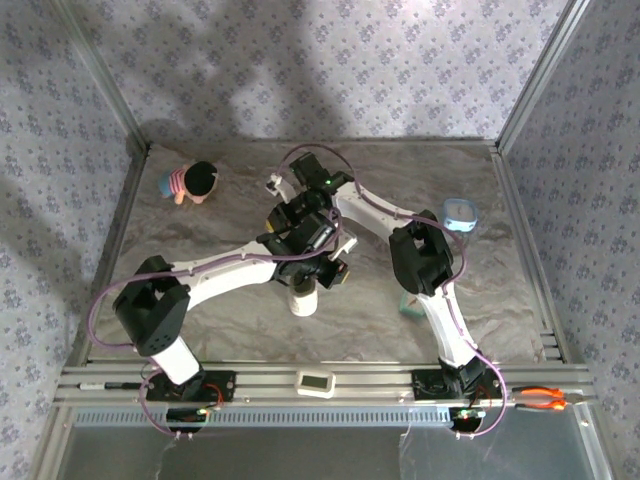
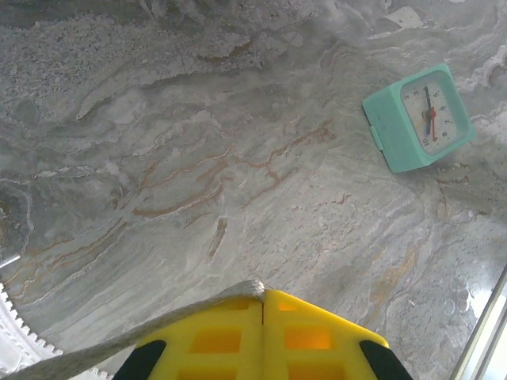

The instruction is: Tie the shoes

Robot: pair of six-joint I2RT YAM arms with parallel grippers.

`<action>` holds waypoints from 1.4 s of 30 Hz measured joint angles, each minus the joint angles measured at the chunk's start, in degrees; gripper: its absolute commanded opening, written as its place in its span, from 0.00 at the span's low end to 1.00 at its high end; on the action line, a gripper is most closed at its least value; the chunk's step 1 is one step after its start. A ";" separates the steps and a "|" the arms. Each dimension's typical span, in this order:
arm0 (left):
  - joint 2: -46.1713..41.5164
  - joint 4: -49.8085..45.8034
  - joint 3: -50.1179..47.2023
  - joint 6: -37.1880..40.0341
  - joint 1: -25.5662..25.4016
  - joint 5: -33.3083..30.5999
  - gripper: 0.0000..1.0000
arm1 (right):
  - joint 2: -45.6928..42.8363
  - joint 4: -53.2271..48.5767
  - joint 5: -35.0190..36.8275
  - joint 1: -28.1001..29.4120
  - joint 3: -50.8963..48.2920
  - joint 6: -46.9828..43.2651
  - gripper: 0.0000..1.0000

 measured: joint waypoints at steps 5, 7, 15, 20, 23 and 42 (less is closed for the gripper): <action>0.42 -0.37 0.83 0.00 -0.20 -0.24 0.29 | 0.07 -0.96 -0.04 -0.33 0.50 -0.26 0.24; 0.28 -0.90 1.01 0.61 -0.22 -0.66 0.39 | 0.04 -1.22 0.39 -0.57 0.55 -0.02 0.36; -6.34 -2.91 1.05 4.24 -0.17 -3.10 0.51 | -2.73 -2.54 2.34 -3.10 0.59 1.92 0.50; -12.33 -4.22 1.03 5.70 1.20 -4.28 0.52 | -10.80 -2.32 5.14 -5.79 -2.34 2.69 0.53; -17.35 -3.78 -0.52 5.95 4.48 -4.28 0.53 | -18.99 0.44 6.75 -7.87 -10.08 3.34 0.54; -24.00 -5.27 -19.39 47.23 42.01 25.55 0.67 | -43.19 21.33 24.00 1.60 -67.10 -10.88 0.65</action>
